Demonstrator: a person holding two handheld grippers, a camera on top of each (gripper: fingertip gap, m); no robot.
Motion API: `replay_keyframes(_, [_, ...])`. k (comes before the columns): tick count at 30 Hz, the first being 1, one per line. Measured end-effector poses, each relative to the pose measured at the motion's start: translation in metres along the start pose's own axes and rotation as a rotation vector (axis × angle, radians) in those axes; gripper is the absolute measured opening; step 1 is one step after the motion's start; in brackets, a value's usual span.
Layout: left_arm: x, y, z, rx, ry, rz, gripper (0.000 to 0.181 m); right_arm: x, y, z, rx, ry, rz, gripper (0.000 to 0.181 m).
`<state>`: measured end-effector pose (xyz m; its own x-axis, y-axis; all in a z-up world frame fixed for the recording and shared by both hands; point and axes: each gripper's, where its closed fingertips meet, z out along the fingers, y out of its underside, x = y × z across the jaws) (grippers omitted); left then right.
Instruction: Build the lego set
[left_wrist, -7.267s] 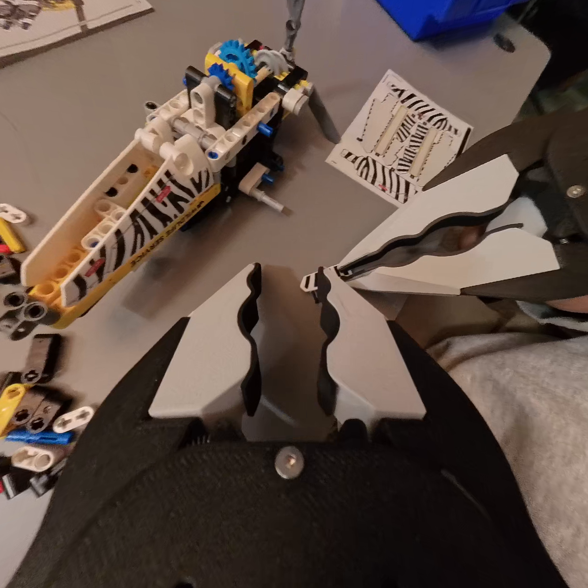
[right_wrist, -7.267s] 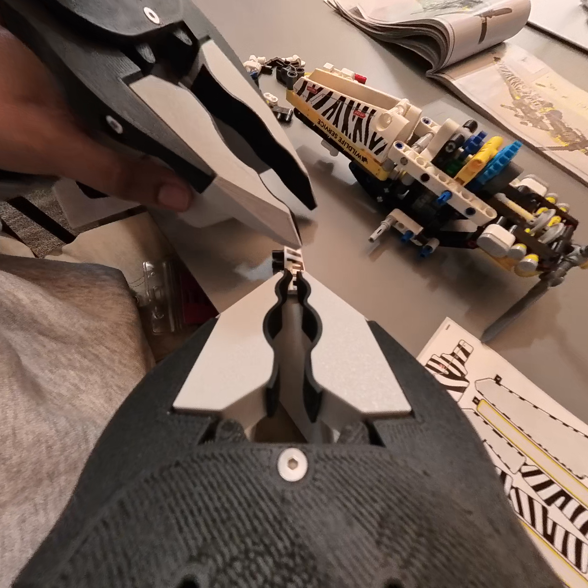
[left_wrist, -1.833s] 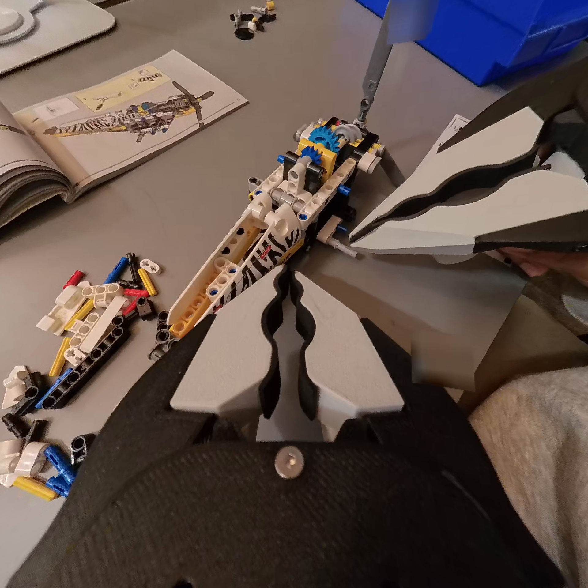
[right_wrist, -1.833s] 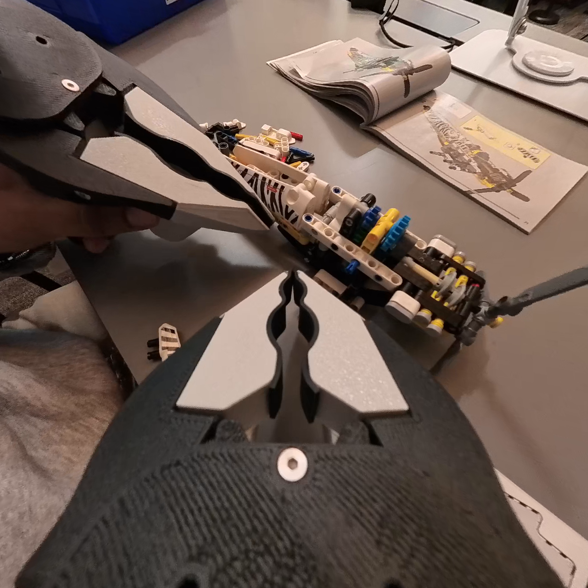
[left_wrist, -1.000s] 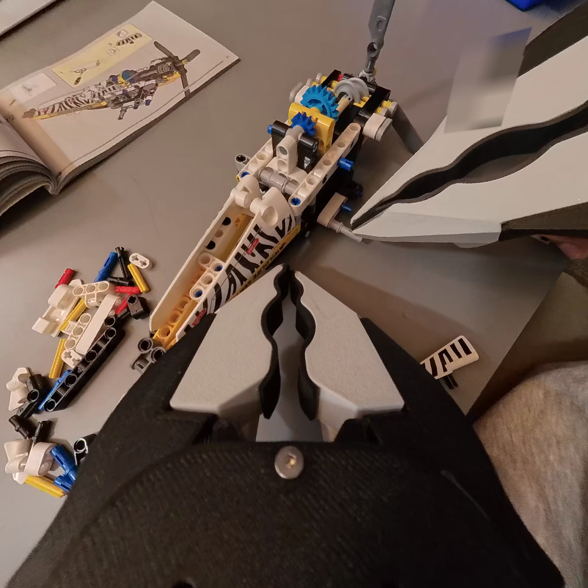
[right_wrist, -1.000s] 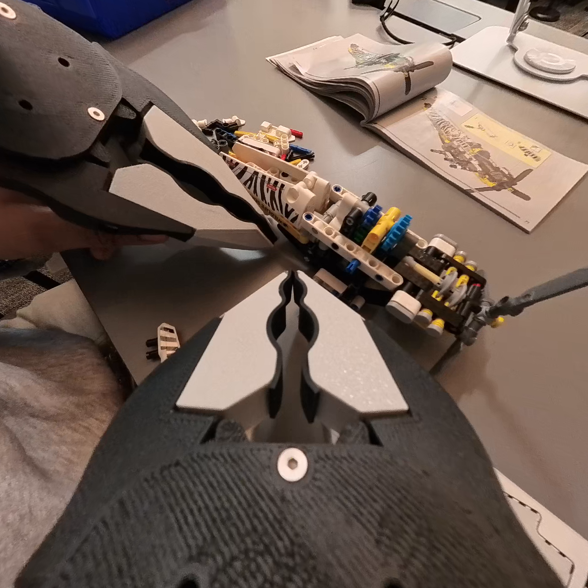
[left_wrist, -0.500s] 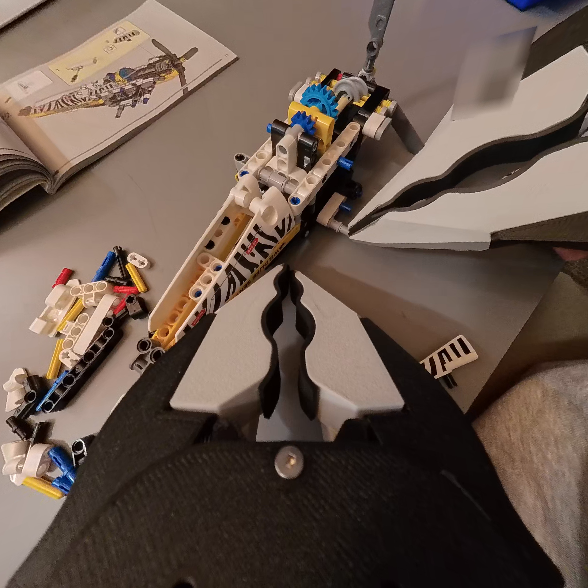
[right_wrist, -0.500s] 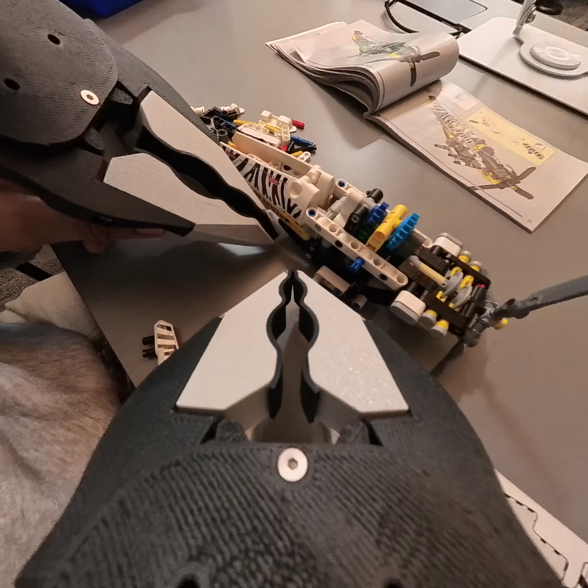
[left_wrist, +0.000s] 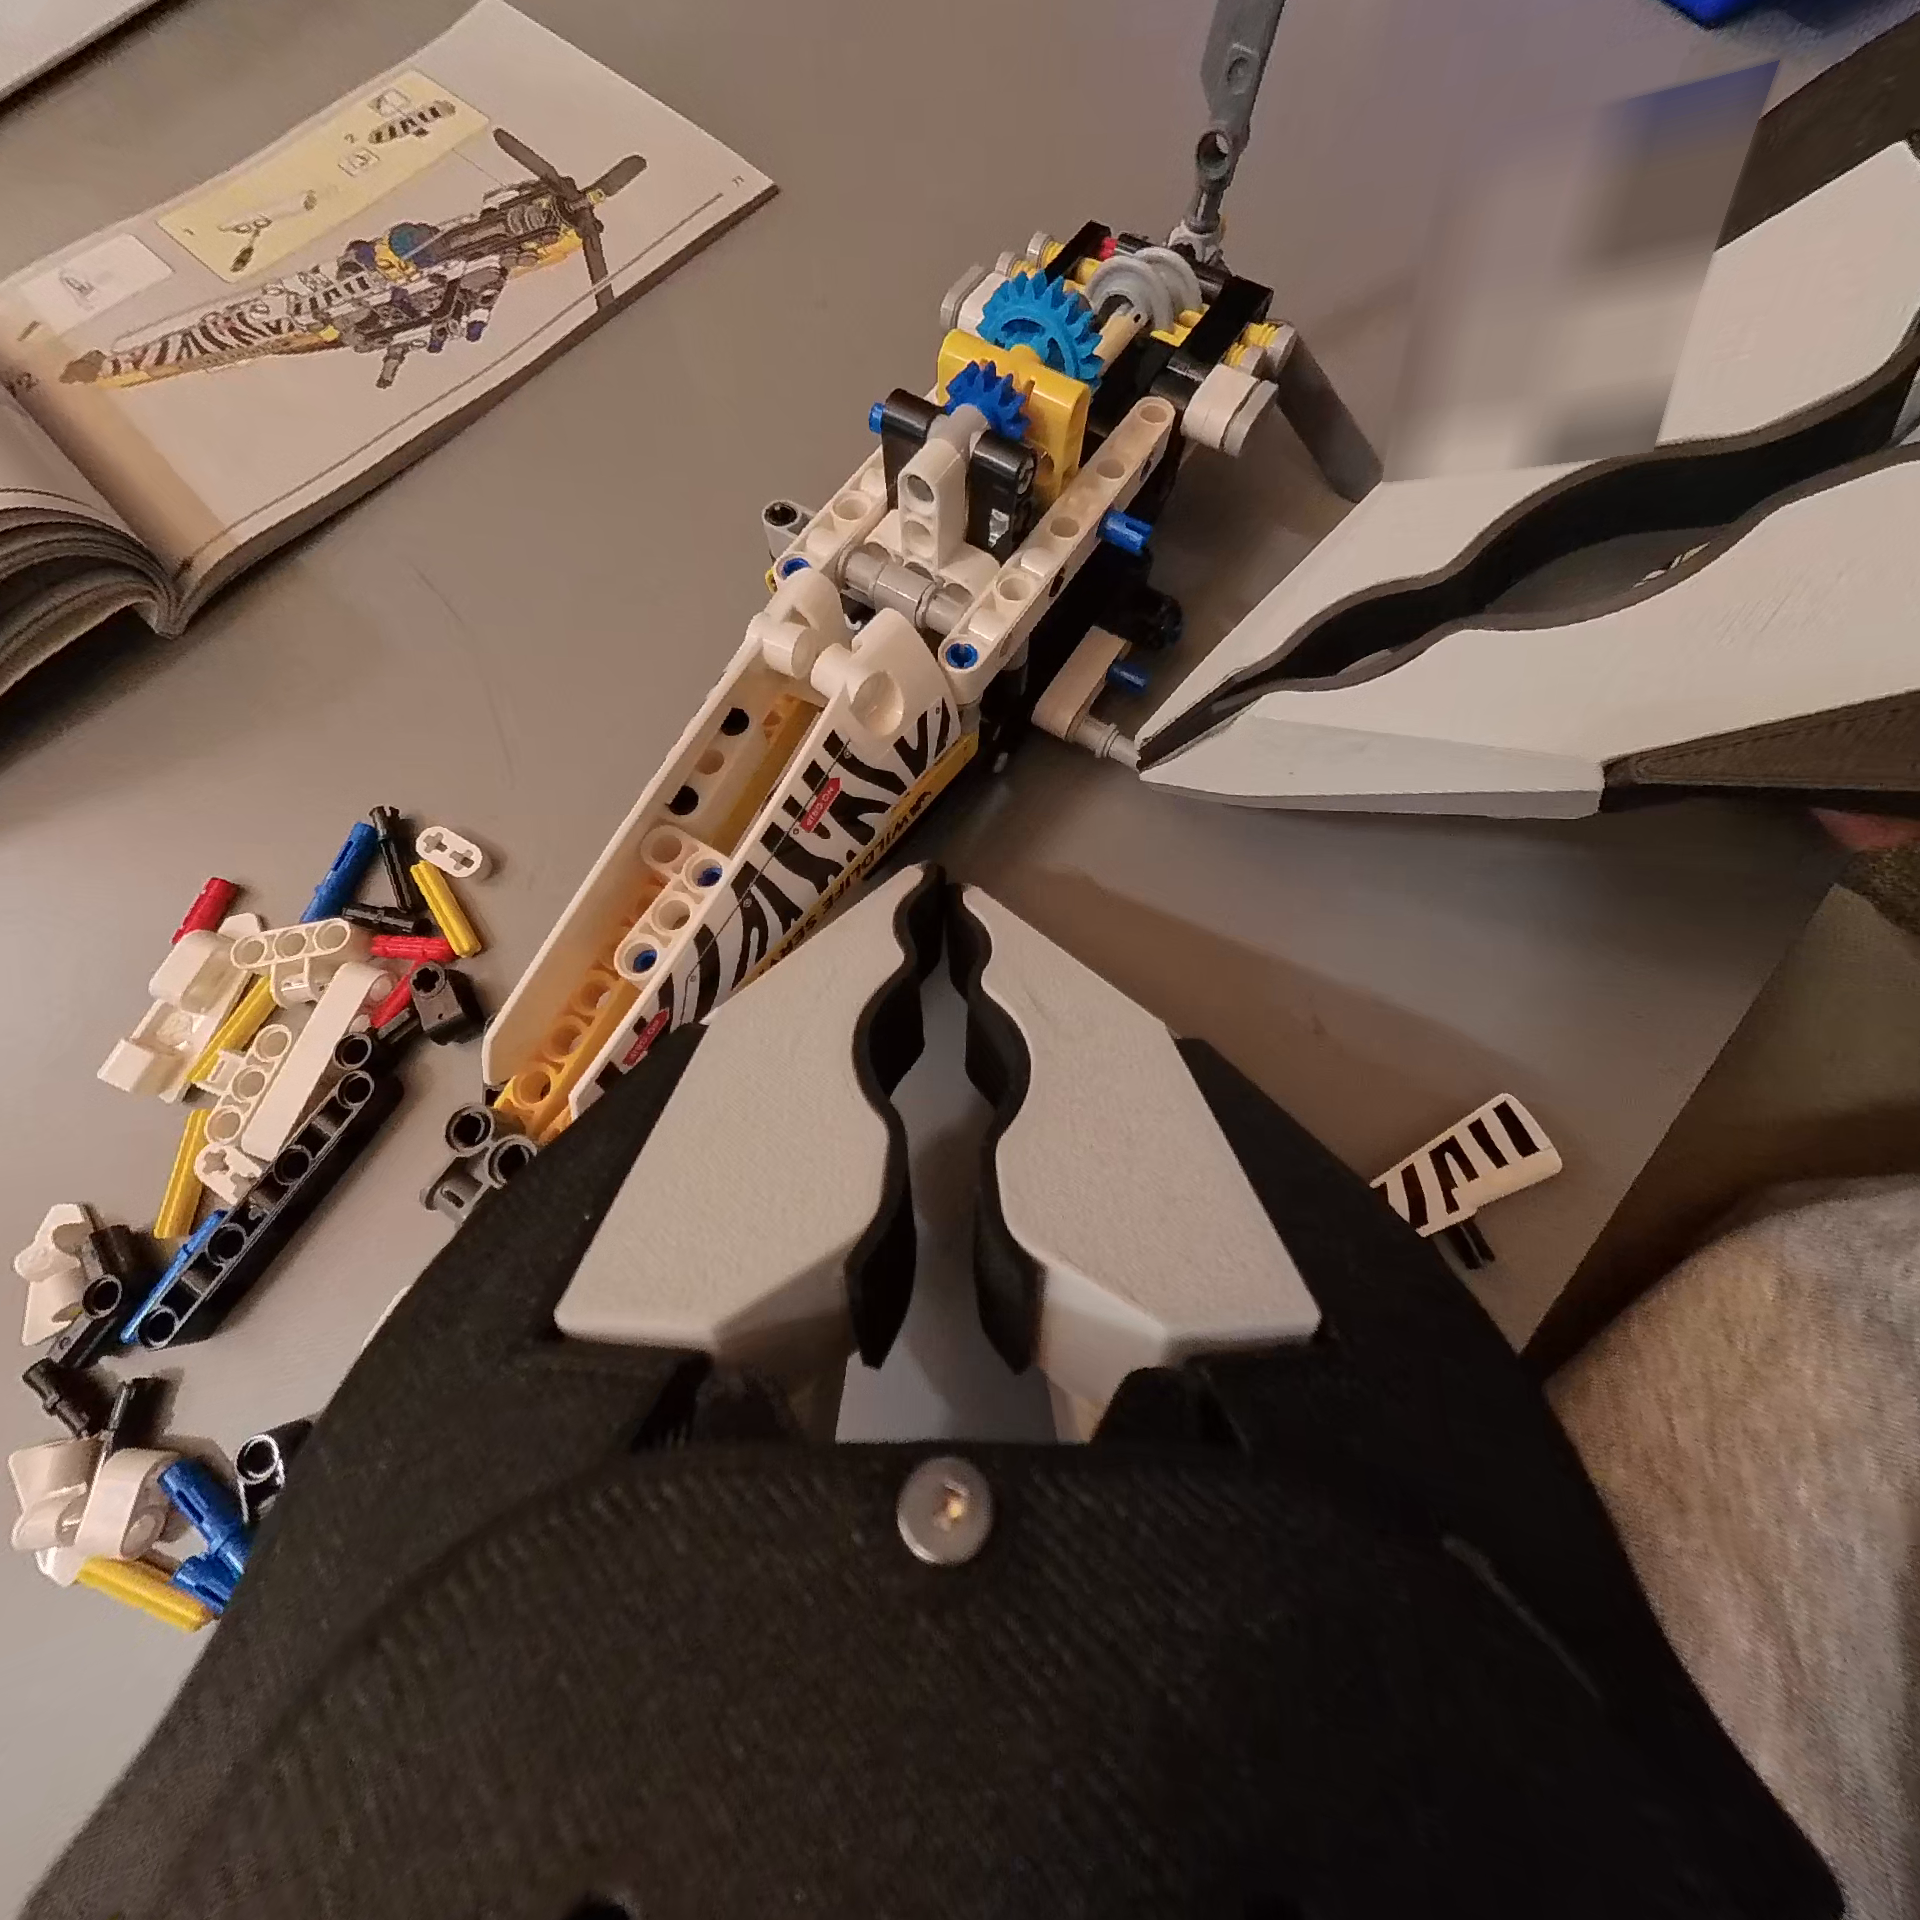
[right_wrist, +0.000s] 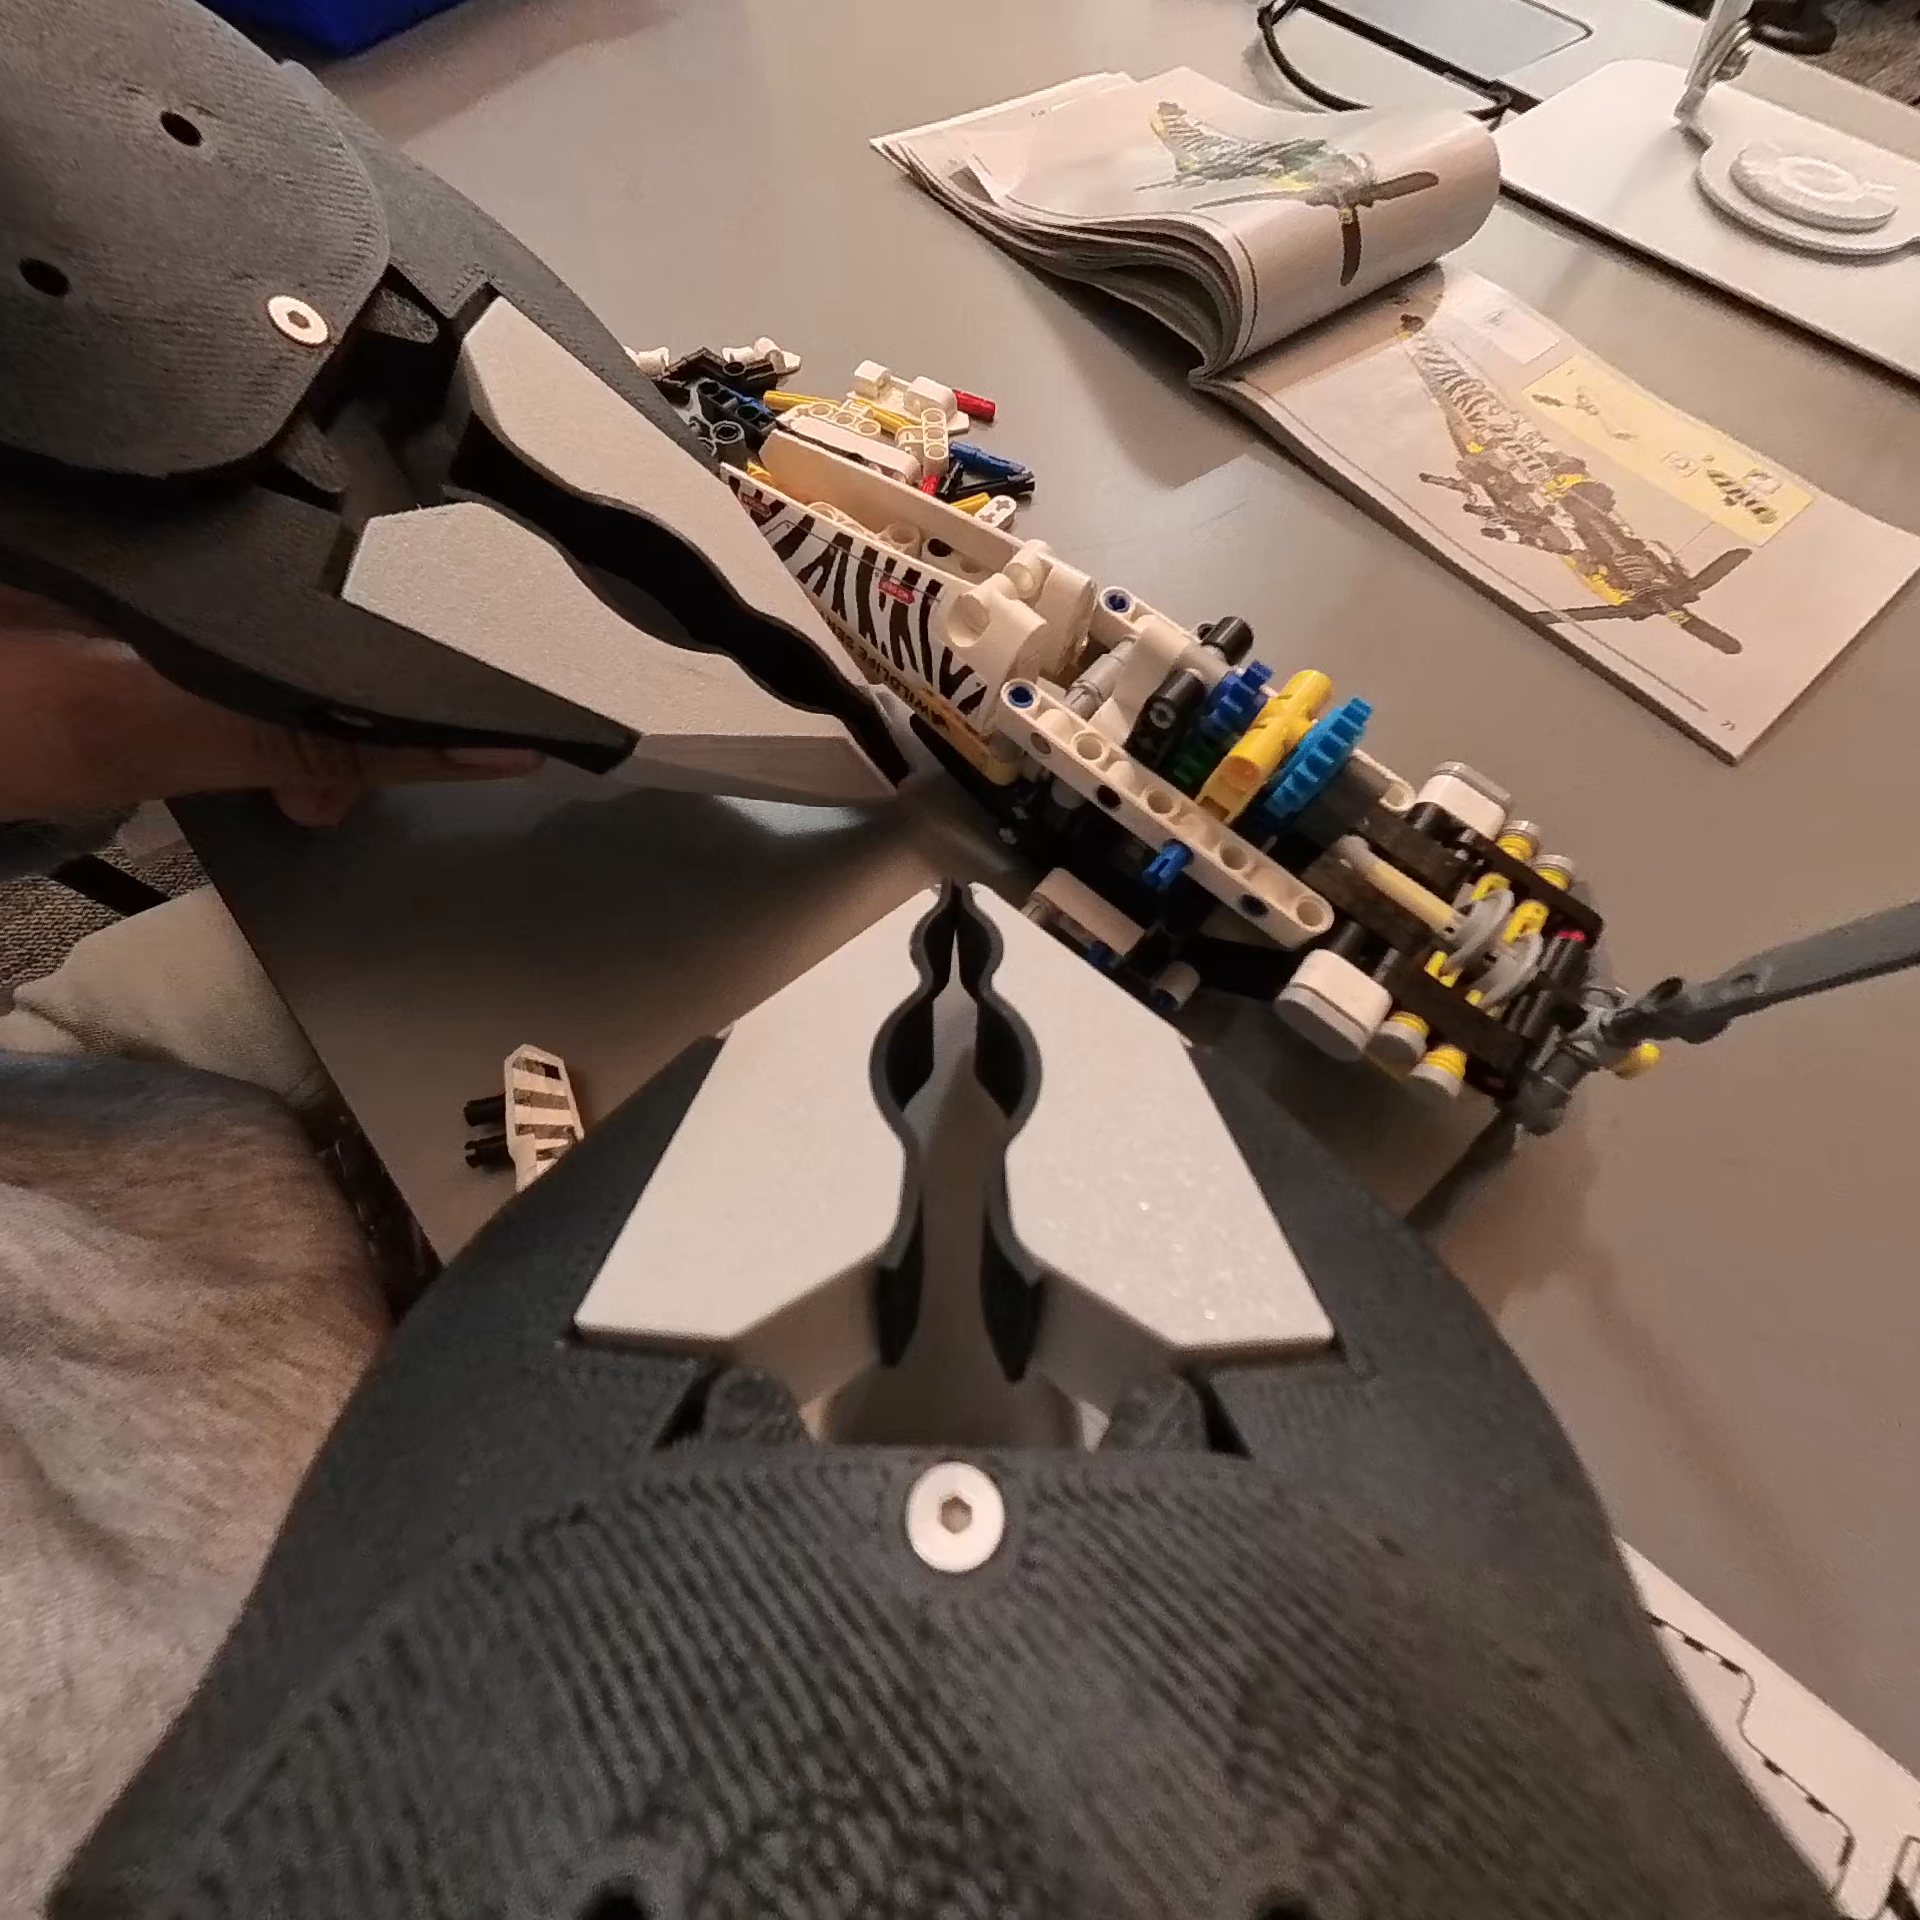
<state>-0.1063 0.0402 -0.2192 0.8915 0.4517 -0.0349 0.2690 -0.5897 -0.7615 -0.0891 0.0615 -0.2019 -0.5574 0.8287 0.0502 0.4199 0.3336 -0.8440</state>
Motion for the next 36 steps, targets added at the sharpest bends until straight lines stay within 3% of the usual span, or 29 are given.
replay_keyframes(16, [0.001, 0.0, 0.0, -0.002, -0.028, 0.041, 0.0, 0.002, -0.006, -0.005, 0.05, -0.029, 0.046, 0.0])
replay_keyframes(21, [0.001, -0.003, -0.003, 0.029, -0.018, 0.025, 0.0, 0.007, -0.014, -0.022, 0.132, -0.005, 0.038, 0.0])
replay_keyframes(24, [0.0, -0.006, -0.006, 0.054, -0.007, 0.004, 0.0, 0.006, -0.012, -0.031, 0.094, -0.03, 0.046, 0.0])
replay_keyframes(28, [0.001, -0.004, -0.004, 0.039, 0.017, -0.012, 0.0, -0.017, 0.0, -0.035, -0.035, -0.18, 0.081, 0.0])
replay_keyframes(32, [0.002, -0.004, -0.004, 0.039, 0.005, 0.008, 0.0, -0.038, 0.016, -0.035, -0.141, -0.286, 0.062, 0.011])
replay_keyframes(36, [0.002, -0.005, -0.005, 0.044, -0.013, 0.025, 0.0, -0.065, 0.025, -0.042, -0.17, -0.427, 0.012, 0.043])
